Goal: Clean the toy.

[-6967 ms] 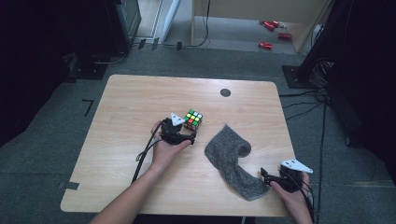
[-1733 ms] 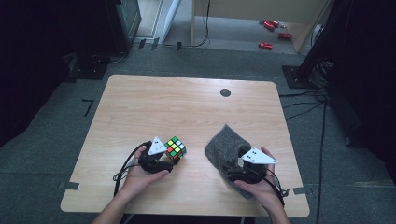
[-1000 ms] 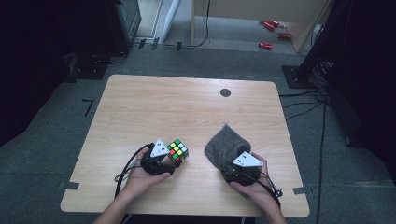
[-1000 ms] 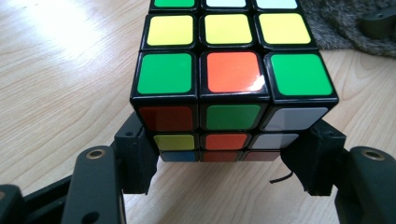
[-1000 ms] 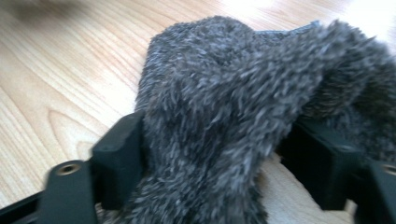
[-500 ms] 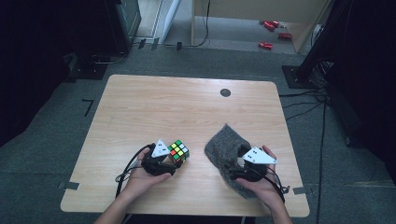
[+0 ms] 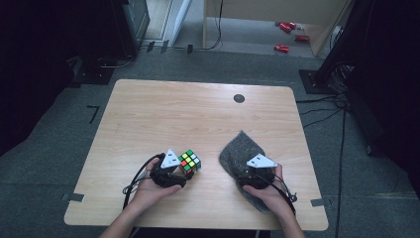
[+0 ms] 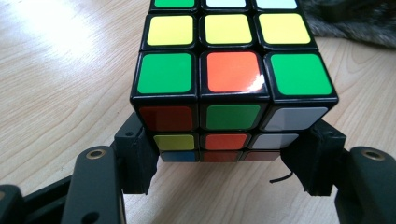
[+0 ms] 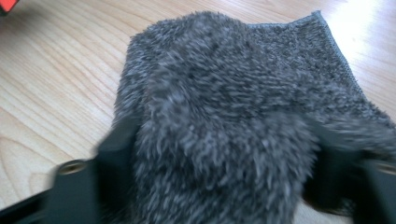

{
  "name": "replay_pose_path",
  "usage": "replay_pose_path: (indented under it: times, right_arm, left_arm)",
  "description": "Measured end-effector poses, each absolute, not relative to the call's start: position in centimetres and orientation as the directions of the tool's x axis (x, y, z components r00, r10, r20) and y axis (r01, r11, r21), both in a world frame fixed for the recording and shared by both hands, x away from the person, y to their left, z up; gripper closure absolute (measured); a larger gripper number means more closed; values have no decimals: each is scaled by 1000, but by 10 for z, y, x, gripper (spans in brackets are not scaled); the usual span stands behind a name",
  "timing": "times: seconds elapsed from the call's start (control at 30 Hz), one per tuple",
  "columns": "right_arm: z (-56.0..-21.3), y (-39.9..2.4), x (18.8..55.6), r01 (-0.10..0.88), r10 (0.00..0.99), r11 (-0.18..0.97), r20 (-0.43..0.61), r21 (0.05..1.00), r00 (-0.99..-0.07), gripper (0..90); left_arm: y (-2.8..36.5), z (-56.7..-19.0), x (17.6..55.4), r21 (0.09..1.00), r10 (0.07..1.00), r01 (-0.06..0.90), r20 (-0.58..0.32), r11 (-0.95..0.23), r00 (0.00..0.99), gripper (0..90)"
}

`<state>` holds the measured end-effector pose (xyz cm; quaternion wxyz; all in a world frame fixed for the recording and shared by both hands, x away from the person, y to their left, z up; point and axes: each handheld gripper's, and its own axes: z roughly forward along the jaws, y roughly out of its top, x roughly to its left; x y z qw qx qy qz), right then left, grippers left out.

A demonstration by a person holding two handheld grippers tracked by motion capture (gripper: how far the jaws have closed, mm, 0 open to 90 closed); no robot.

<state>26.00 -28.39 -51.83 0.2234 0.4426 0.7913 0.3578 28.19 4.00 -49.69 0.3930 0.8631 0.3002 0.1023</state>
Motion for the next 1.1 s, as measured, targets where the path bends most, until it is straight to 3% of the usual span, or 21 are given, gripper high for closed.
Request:
replay_pose_path:
  times: [0.03,0.07,0.13,0.2,0.37,0.6,0.87,1.1]
  right_arm:
    - [-518,-284,260,541,860,352,-37,764,-508,311]
    - [-518,-287,258,537,871,333,-35,775,-489,504]
    - [-518,-291,260,543,875,310,-10,781,-485,644]
    - [-515,-293,259,538,875,286,14,793,-485,709]
    - [-502,-291,254,487,864,233,51,842,-501,737]
    - [-467,-253,231,377,786,202,80,904,-612,728]
    - [-466,-229,228,410,766,167,144,897,-626,729]
    - [-455,-217,223,413,727,107,212,904,-653,713]
  left_arm:
    - [40,-497,282,740,599,438,-59,-511,799,354]
    - [40,-497,282,741,595,439,-66,-509,801,354]
    - [38,-497,281,739,593,441,-69,-510,802,354]
    - [33,-497,280,736,586,435,-64,-519,808,354]
    - [23,-498,275,727,563,416,-49,-546,825,354]
    - [4,-496,269,724,527,384,-33,-574,849,354]
    - [-1,-489,266,733,521,363,-13,-576,853,354]
    - [-10,-488,259,705,503,303,88,-642,860,354]
